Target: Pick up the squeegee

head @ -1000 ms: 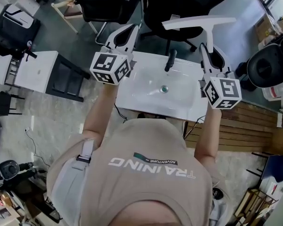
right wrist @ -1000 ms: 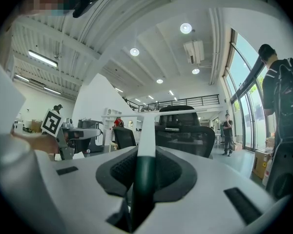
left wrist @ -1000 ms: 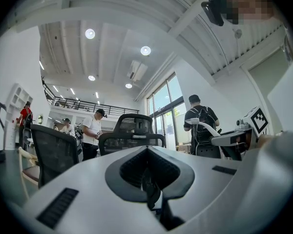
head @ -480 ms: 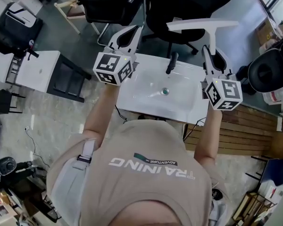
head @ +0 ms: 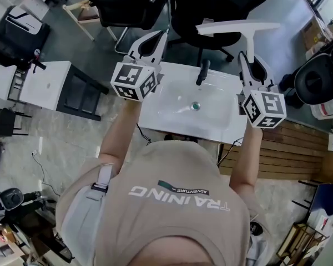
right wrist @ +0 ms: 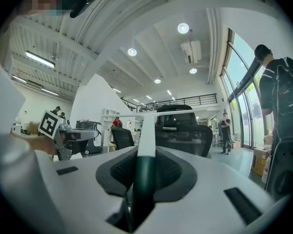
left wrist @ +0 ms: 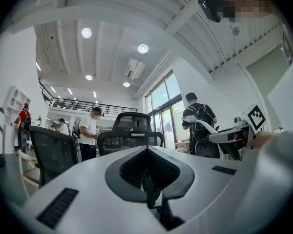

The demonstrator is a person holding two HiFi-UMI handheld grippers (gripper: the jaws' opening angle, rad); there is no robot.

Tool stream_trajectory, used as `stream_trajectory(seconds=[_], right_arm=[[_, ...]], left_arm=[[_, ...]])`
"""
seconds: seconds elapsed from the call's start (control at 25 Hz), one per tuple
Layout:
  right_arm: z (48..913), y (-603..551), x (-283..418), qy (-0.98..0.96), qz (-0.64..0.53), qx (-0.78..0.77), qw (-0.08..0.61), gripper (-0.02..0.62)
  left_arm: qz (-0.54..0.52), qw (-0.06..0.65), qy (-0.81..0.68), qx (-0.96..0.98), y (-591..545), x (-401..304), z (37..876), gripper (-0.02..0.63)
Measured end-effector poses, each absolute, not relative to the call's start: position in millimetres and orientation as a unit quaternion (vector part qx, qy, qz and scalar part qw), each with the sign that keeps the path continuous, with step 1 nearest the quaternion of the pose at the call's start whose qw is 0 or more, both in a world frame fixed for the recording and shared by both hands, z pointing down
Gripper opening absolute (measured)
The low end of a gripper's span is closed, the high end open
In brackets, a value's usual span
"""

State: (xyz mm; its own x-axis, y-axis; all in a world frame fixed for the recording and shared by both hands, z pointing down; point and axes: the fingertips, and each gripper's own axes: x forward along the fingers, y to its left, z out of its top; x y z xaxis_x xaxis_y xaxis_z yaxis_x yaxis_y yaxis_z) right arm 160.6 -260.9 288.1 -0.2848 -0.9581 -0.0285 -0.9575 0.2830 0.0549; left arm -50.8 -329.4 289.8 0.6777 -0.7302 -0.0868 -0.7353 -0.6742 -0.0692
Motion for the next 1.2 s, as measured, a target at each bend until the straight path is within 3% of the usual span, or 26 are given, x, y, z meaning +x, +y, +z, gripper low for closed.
stream_trajectory(seconds=[1.2], right_arm=[[291, -260, 173, -0.79, -0.027, 0.612, 0.006, 0.087]], left_arm=[[0.022, 0.05, 0.388, -0.92, -335, -41, 293, 0.012]])
